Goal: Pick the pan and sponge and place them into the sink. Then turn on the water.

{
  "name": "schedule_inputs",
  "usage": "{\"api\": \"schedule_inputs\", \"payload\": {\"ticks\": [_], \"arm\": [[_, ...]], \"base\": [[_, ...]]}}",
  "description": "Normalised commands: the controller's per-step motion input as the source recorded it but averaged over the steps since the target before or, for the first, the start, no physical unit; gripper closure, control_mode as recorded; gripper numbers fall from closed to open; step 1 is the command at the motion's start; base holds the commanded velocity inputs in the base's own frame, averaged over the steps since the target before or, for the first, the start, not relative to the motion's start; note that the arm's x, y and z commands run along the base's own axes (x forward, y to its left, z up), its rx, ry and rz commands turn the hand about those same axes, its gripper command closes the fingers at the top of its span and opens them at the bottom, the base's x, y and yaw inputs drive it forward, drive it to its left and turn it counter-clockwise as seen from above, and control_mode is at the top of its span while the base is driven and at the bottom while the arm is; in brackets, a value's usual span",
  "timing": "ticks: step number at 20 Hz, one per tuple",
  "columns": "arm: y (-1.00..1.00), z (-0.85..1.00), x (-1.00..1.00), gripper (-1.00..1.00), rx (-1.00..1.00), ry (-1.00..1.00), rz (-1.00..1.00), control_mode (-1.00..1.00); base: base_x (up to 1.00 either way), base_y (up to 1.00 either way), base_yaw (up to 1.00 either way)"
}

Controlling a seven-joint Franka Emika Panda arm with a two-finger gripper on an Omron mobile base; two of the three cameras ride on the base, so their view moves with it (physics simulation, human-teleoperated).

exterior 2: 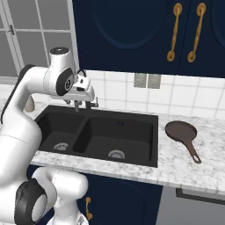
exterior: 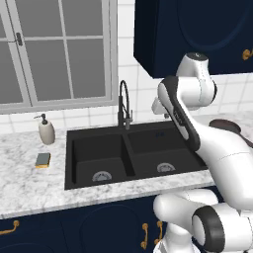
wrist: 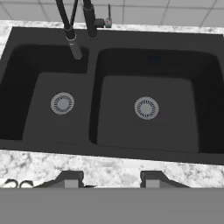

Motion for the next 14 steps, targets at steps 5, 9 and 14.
{"api": "schedule_inputs", "payload": {"ticks": [5, 9, 14], "arm": [[-0.42, 0.00, -0.18, -1.00, 0.00, -0.01, 0.01, -1.00], [-0.69, -0.01, -0.25, -1.00, 0.00, 0.00, 0.00, -1.00], [-0.83, -0.15, -0.32, -1.00, -0.01, 0.00, 0.00, -1.00]], "base": [[0.00, 0.00, 0.00], [0.00, 0.00, 0.00], [0.00, 0.00, 0.00]]}}
